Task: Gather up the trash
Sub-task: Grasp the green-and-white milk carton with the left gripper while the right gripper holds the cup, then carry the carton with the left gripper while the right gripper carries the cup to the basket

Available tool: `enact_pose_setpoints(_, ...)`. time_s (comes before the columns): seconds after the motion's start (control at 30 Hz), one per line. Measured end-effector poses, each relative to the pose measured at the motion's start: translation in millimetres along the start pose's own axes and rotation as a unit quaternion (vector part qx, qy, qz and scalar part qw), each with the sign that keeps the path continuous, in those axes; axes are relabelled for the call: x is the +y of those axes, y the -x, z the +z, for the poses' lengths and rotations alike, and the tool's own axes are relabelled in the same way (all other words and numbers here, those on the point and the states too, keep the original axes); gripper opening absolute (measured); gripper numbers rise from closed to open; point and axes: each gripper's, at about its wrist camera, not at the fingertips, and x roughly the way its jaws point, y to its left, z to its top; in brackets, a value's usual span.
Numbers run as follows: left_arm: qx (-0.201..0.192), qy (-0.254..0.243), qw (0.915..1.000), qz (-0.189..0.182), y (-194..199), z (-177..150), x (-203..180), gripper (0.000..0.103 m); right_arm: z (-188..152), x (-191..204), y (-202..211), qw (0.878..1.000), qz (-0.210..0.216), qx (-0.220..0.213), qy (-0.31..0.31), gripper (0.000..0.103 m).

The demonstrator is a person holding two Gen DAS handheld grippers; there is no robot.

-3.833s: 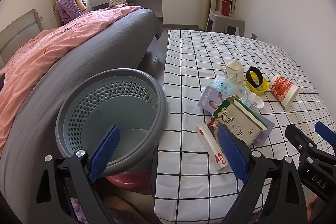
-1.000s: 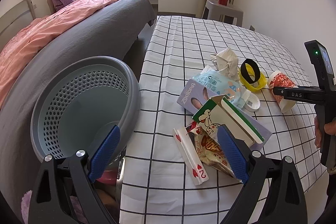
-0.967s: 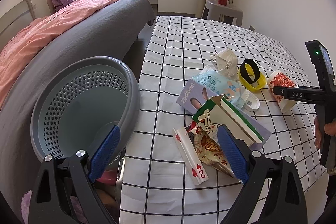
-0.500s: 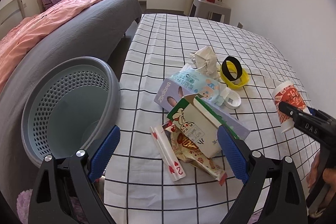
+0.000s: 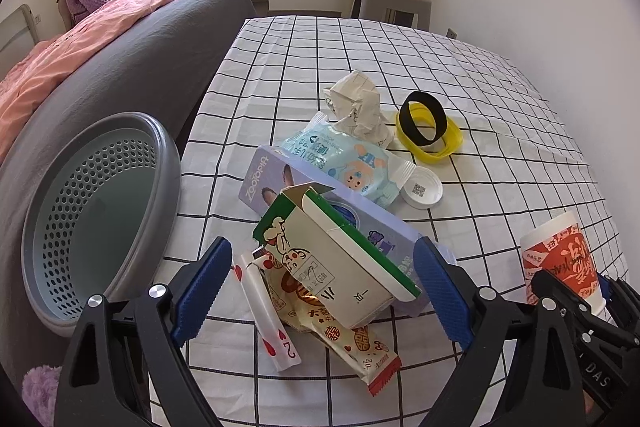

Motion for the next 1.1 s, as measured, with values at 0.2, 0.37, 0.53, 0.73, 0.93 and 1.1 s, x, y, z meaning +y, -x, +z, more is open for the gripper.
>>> enact_pose_setpoints(0.2,0.016,-0.007,0.9998,-0.011,-7,-4,0,0.047,-5,0,0,1.0,0.007,-0.002,-0.01,0.062)
enact_pose_setpoints(0.37,0.011,-0.009,0.9995,-0.027,-1,-5,6,0.024,-8,2,3,1.0,0.014,-0.006,-0.014,0.062)
enact_pose_setpoints(0.53,0.001,-0.007,0.999,-0.043,7,-3,14,0.016,-8,8,7,1.0,0.017,-0.01,-0.012,0.062)
enact_pose_setpoints(0.73,-0.012,-0.006,0.9982,-0.058,17,1,22,0.013,-8,17,14,1.0,0.017,-0.015,-0.008,0.062)
enact_pose_setpoints(0.93,-0.03,-0.004,0.9969,-0.073,34,7,30,0.013,-6,26,22,1.0,0.018,-0.024,-0.003,0.062)
enact_pose_setpoints(1.1,-0.06,-0.006,0.9957,-0.07,56,12,40,0.013,-1,39,28,0.999,0.02,-0.03,0.007,0.062)
